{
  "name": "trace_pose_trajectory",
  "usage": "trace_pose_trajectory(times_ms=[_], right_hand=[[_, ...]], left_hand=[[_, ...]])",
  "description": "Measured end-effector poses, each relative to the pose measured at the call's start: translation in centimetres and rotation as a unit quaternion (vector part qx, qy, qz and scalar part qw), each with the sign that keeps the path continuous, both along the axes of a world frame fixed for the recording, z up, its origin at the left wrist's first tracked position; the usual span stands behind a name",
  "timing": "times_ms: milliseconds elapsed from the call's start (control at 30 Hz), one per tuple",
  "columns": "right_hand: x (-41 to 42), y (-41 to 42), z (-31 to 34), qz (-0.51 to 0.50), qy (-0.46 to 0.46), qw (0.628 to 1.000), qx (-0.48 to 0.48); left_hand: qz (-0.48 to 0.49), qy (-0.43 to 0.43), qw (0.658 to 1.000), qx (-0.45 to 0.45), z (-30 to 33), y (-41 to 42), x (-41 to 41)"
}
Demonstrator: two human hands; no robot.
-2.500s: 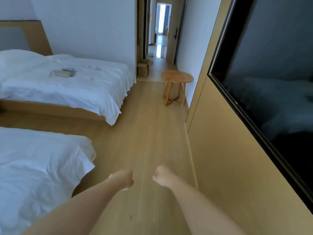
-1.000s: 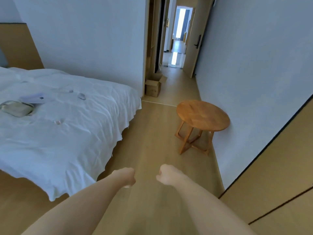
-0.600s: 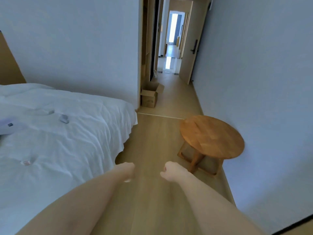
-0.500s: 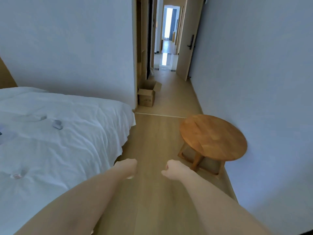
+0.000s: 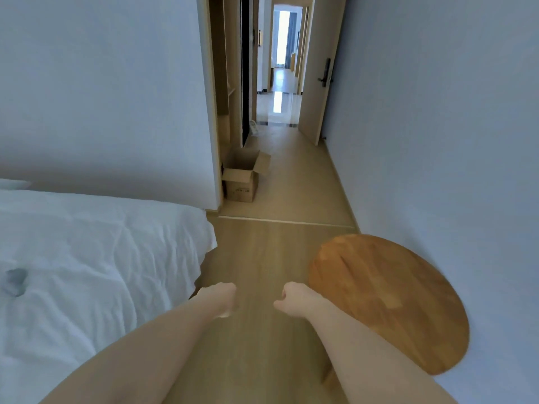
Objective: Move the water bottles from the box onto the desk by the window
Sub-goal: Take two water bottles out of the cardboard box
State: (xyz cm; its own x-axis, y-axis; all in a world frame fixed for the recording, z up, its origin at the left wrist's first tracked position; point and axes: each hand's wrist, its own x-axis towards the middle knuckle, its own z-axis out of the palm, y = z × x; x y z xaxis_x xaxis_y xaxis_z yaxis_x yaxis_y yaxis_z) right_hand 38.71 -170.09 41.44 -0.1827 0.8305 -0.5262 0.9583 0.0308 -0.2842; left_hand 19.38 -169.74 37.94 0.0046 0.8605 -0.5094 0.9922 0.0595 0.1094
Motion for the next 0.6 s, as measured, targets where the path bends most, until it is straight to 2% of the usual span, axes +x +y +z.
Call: trace_pose_trajectory(times_ms=[167, 600], right_hand=[[-0.6, 11.5, 1.3, 0.007, 0.001, 1.0, 0.012], [-4.9, 41.8, -0.6, -0.018, -0.032, 0.999, 0.018]], left_hand=[[0.007, -0.003, 1.0, 0.001, 1.6, 10.7, 0.3], [0.004, 0.02, 0.999, -0.04, -0.5, 42.0, -4.9]])
